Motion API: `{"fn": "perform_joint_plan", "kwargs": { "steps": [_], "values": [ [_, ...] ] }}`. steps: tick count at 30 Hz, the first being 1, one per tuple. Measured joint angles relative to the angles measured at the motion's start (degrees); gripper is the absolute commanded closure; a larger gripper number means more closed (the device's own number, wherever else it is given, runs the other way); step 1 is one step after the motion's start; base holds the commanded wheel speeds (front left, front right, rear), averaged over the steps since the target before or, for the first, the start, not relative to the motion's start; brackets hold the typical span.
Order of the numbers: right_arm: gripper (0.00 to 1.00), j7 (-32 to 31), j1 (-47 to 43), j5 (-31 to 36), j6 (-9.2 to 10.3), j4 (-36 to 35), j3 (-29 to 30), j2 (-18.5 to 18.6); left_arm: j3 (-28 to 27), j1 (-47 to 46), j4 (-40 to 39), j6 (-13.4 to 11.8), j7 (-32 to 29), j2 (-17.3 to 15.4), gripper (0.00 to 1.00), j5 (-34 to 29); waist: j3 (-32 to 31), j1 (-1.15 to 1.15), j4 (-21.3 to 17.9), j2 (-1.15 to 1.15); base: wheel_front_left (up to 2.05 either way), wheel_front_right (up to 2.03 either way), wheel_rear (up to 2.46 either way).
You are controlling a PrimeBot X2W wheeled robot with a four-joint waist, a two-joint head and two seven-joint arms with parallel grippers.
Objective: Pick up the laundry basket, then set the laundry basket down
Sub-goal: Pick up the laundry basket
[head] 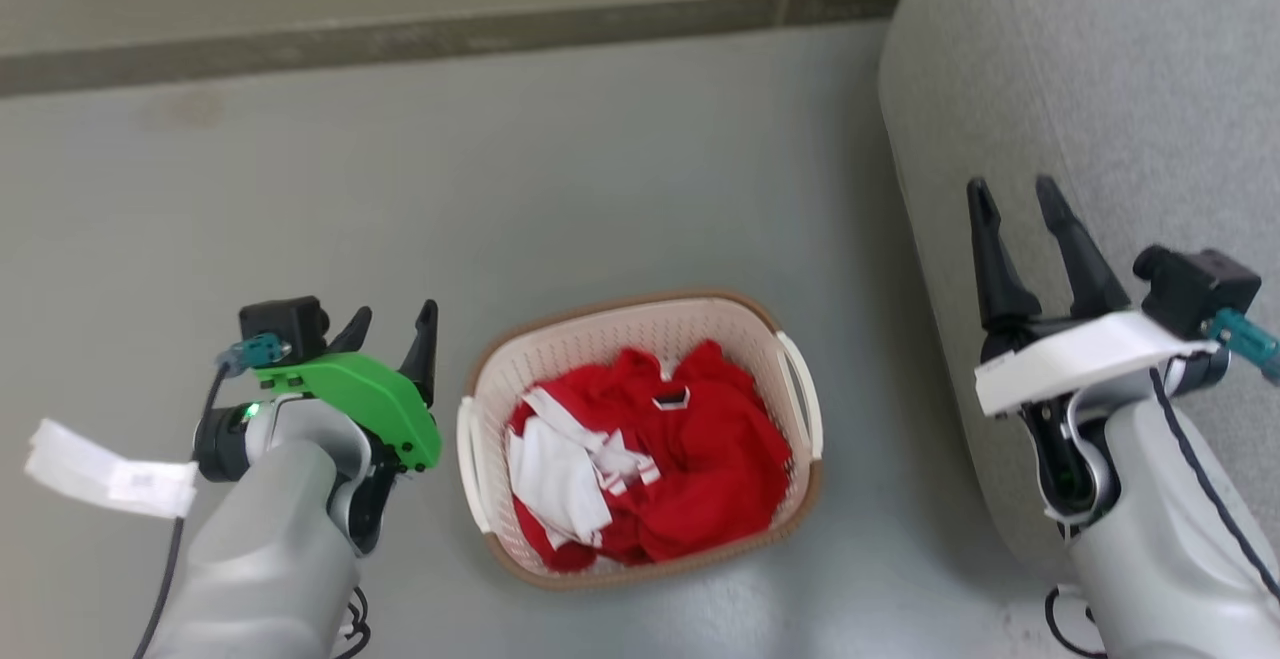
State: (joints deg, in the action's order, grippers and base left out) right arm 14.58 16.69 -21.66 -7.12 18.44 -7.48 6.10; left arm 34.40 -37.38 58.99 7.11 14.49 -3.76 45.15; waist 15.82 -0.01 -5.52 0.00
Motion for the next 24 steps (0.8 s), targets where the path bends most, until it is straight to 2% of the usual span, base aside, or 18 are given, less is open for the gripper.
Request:
{"fn": "perform_joint_plan", "kwargs": {
  "steps": [11,24],
  "values": [
    [0.00,0.00,-5.99,0.11,0.00,1.07,0.35,-0.10,-5.13,7.39,-10.65,-0.25,-0.07,-1.92,0.00,-4.01,-8.55,0.00,2.85,0.00,0.00,0.00,0.00],
    [0.00,0.00,-8.99,0.57,0.00,0.23,0.00,-0.31,-13.40,15.39,-27.11,-5.03,-0.07,-3.00,0.00,-10.89,-14.76,0.00,5.59,0.00,0.00,0.00,0.00]
  ]
}}
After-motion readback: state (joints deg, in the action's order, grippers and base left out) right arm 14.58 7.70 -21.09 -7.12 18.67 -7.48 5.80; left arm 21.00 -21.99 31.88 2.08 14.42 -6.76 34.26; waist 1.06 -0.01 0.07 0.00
